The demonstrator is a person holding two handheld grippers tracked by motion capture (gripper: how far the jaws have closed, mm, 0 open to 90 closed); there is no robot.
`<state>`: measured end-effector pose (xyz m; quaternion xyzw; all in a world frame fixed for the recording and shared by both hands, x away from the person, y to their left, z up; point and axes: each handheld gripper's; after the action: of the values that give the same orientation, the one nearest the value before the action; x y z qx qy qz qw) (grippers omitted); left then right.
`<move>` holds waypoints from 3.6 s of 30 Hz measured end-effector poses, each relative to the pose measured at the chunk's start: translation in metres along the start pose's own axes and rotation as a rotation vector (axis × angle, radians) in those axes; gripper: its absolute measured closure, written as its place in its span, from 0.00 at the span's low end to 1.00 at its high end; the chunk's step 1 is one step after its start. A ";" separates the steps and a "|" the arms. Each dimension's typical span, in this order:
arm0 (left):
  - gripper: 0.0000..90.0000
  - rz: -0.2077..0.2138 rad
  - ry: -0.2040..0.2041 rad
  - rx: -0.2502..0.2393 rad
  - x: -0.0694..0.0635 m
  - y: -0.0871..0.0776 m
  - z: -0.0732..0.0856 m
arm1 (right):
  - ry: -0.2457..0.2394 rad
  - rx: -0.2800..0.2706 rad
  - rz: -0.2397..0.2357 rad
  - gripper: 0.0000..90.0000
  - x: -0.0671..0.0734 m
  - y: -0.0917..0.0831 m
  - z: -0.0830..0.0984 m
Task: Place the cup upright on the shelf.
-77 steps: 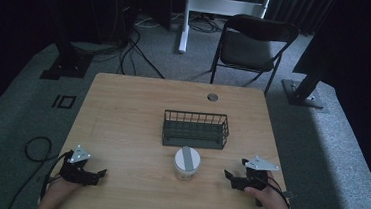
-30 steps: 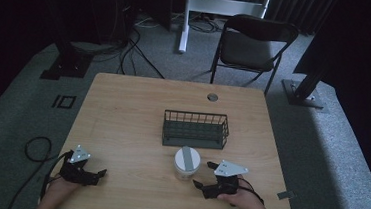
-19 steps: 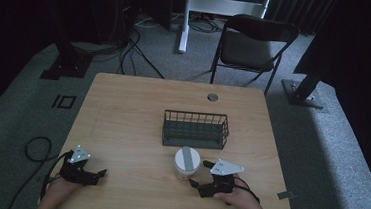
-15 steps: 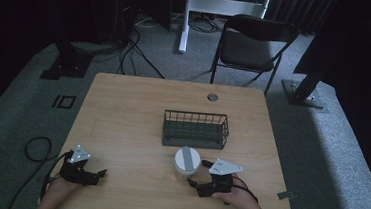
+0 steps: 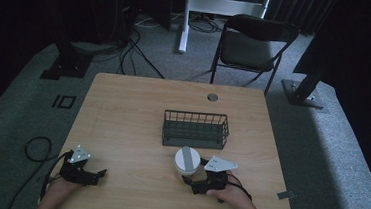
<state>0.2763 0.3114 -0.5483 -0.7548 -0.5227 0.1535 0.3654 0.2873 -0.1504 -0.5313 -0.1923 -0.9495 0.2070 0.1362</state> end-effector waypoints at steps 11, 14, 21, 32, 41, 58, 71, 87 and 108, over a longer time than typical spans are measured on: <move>0.01 0.001 0.000 0.000 0.000 0.000 0.000 | -0.019 -0.013 -0.008 0.13 0.003 0.012 -0.003; 0.01 0.000 0.001 0.000 0.000 0.000 0.000 | -0.017 -0.014 -0.008 0.13 0.002 0.014 -0.003; 0.01 0.000 0.000 0.000 0.000 0.000 0.000 | -0.008 -0.023 -0.002 0.13 0.001 0.018 -0.003; 0.01 0.000 0.000 0.000 0.000 0.000 0.000 | -0.003 -0.041 0.010 0.13 0.002 0.024 -0.004; 0.01 0.001 0.000 0.000 0.000 0.000 0.000 | -0.005 -0.052 0.029 0.18 0.003 0.027 -0.004; 0.01 0.001 0.000 0.000 0.000 0.000 0.000 | -0.031 -0.048 0.048 0.20 0.005 0.026 -0.006; 0.01 0.000 0.000 0.000 0.000 0.000 0.000 | -0.008 -0.074 0.047 0.20 0.004 0.019 -0.012; 0.01 0.000 0.001 0.000 0.000 0.000 0.000 | -0.020 -0.123 0.064 0.20 0.009 0.005 -0.040; 0.01 -0.001 0.000 -0.001 0.000 0.000 0.000 | -0.029 -0.208 0.163 0.20 -0.002 -0.011 -0.090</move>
<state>0.2763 0.3114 -0.5483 -0.7548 -0.5230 0.1530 0.3653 0.3163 -0.1304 -0.4482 -0.2789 -0.9489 0.1206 0.0848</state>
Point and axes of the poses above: each handheld gripper's, and its own axes: y roughly forward along the jaws, z roughly out of its underside, x roughly to its left, and after that the axes turned 11 degrees about -z, right-handed
